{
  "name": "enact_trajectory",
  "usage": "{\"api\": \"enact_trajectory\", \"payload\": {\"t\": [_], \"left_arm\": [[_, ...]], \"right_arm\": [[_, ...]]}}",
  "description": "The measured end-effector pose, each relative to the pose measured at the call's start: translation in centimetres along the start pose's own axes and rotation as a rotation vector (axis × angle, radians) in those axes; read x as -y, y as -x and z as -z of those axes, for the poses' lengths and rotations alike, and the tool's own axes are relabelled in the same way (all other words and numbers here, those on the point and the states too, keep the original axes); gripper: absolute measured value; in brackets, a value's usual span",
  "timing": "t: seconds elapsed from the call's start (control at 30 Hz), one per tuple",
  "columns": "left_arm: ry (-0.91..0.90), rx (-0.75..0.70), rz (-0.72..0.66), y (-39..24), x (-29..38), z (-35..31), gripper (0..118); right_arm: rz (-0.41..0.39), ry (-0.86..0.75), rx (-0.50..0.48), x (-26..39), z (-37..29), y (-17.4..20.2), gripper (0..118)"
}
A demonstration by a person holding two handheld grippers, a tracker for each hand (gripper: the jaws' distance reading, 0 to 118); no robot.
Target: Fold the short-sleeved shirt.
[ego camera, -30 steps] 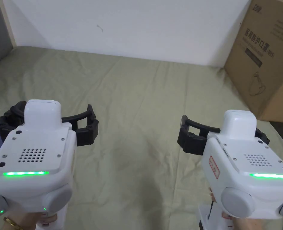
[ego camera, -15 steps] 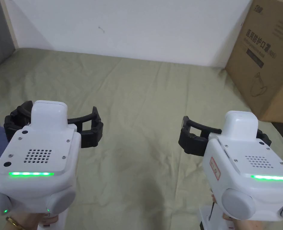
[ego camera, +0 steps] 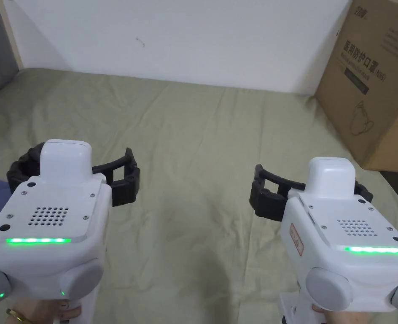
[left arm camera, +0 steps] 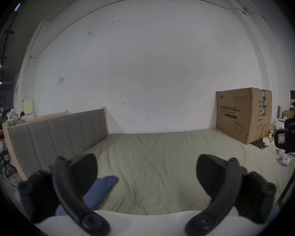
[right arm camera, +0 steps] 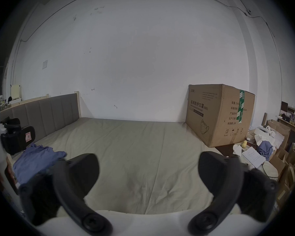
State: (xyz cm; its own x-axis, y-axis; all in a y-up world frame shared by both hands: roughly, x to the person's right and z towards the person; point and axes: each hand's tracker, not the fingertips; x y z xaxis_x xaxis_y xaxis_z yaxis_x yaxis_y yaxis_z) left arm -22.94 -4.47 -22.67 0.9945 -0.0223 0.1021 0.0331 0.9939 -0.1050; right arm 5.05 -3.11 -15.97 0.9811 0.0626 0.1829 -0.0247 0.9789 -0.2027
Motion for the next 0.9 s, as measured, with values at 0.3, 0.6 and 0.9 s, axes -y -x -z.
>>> {"api": "enact_trajectory", "payload": {"t": [0.3,0.6,0.9], "left_arm": [[-0.025,-0.015,0.019,0.5,-0.6,-0.7,0],[0.021,-0.002,-0.018,0.9,-0.3,-0.3,0],[0.032,0.008,-0.025,1.1,-0.2,-0.2,0]], "right_arm": [[0.053,-0.024,0.005,-1.0,-0.4,-0.3,0],[0.039,-0.006,-0.004,-1.3,-0.3,-0.1,0],[0.036,0.01,-0.007,-1.1,-0.3,0.1,0]]}}
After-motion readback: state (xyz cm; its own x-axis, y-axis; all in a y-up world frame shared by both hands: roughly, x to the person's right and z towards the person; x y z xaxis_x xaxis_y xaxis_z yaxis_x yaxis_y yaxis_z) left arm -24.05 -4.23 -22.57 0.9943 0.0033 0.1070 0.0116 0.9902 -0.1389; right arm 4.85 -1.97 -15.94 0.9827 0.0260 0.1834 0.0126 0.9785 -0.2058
